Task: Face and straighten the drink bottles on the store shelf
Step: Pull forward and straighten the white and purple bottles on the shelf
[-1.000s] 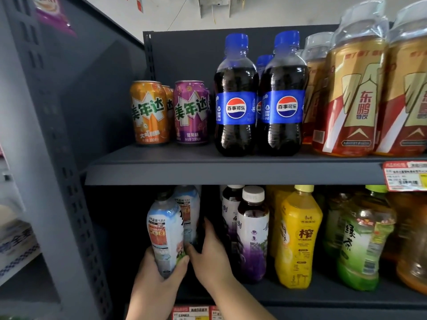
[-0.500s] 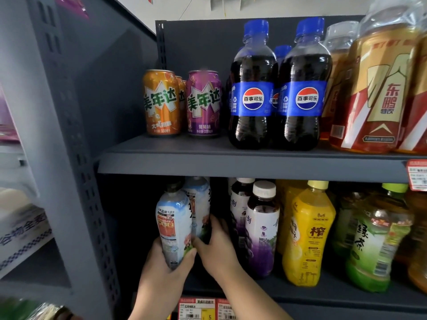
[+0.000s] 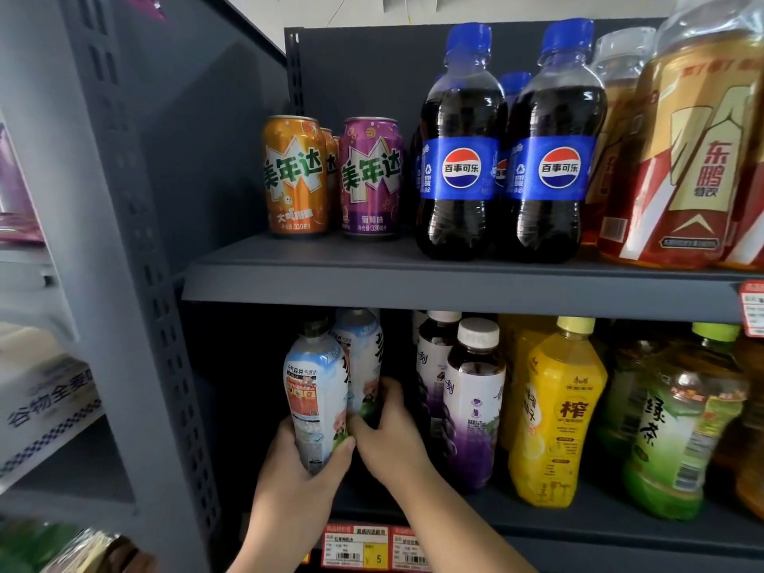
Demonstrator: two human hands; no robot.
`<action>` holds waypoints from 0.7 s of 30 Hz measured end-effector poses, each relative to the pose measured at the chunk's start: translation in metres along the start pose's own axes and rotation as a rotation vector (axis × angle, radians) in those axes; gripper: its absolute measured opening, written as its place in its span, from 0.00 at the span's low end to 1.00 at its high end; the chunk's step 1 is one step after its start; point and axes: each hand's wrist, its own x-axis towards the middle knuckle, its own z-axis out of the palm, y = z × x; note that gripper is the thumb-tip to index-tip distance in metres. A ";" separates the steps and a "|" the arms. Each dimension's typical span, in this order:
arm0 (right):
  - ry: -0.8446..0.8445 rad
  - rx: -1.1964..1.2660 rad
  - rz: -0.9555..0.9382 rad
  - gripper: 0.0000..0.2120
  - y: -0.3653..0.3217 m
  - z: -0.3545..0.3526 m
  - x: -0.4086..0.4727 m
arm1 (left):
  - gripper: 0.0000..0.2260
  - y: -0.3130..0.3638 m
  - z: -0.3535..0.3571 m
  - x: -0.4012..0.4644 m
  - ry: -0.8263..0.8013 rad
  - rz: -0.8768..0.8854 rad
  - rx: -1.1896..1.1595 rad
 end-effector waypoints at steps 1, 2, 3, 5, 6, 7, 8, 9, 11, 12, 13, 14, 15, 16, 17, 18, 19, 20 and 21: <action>-0.001 0.018 0.010 0.26 0.000 -0.001 0.000 | 0.23 0.000 0.000 0.000 -0.001 -0.003 -0.002; 0.000 0.028 0.012 0.26 0.001 -0.001 -0.001 | 0.23 -0.001 0.000 0.000 -0.002 -0.006 -0.001; 0.001 0.030 0.007 0.26 0.001 -0.001 -0.001 | 0.23 -0.001 0.000 0.000 -0.002 -0.008 0.001; 0.009 0.017 -0.017 0.27 0.000 -0.001 -0.003 | 0.23 -0.001 0.000 0.000 -0.001 -0.008 0.005; 0.017 0.012 -0.029 0.27 0.000 0.000 -0.003 | 0.23 -0.001 0.001 0.000 0.000 -0.006 0.007; 0.021 0.008 -0.037 0.28 -0.001 0.000 -0.004 | 0.23 -0.002 0.000 0.000 0.001 -0.003 0.010; 0.021 0.007 -0.040 0.27 -0.002 0.000 -0.004 | 0.23 -0.002 0.000 0.000 0.002 0.000 0.014; 0.014 0.011 -0.033 0.26 -0.003 0.000 -0.004 | 0.23 -0.003 0.000 0.001 0.001 0.001 0.015; -0.005 0.033 -0.003 0.24 -0.004 0.000 -0.004 | 0.23 -0.004 0.000 0.001 -0.002 0.000 0.016; -0.014 0.045 0.009 0.24 -0.004 0.000 -0.003 | 0.23 -0.004 0.000 0.001 -0.001 0.002 0.019; -0.019 0.053 0.017 0.23 -0.003 0.000 -0.003 | 0.22 -0.004 0.000 0.001 0.001 0.006 0.023; -0.022 0.055 0.020 0.23 -0.003 0.000 -0.003 | 0.23 -0.004 0.000 0.001 0.002 0.011 0.027; -0.024 0.050 0.019 0.23 -0.003 0.000 -0.003 | 0.23 -0.003 0.000 0.001 0.004 0.015 0.029; -0.022 0.043 0.014 0.22 -0.003 0.000 -0.003 | 0.23 -0.003 0.000 0.001 0.005 0.017 0.031; -0.016 0.039 0.005 0.23 -0.002 0.001 -0.003 | 0.23 -0.003 0.000 0.001 0.005 0.019 0.033; -0.007 0.036 -0.003 0.24 -0.001 0.001 -0.003 | 0.23 -0.003 0.000 0.001 0.006 0.020 0.035; 0.003 0.031 -0.011 0.25 0.000 0.001 -0.002 | 0.24 -0.003 0.000 0.002 0.006 0.023 0.035; 0.011 0.025 -0.018 0.26 0.000 0.001 -0.002 | 0.24 -0.003 0.000 0.002 0.006 0.025 0.035; 0.012 0.021 -0.020 0.27 0.000 0.001 -0.002 | 0.24 -0.004 0.000 0.002 0.005 0.024 0.035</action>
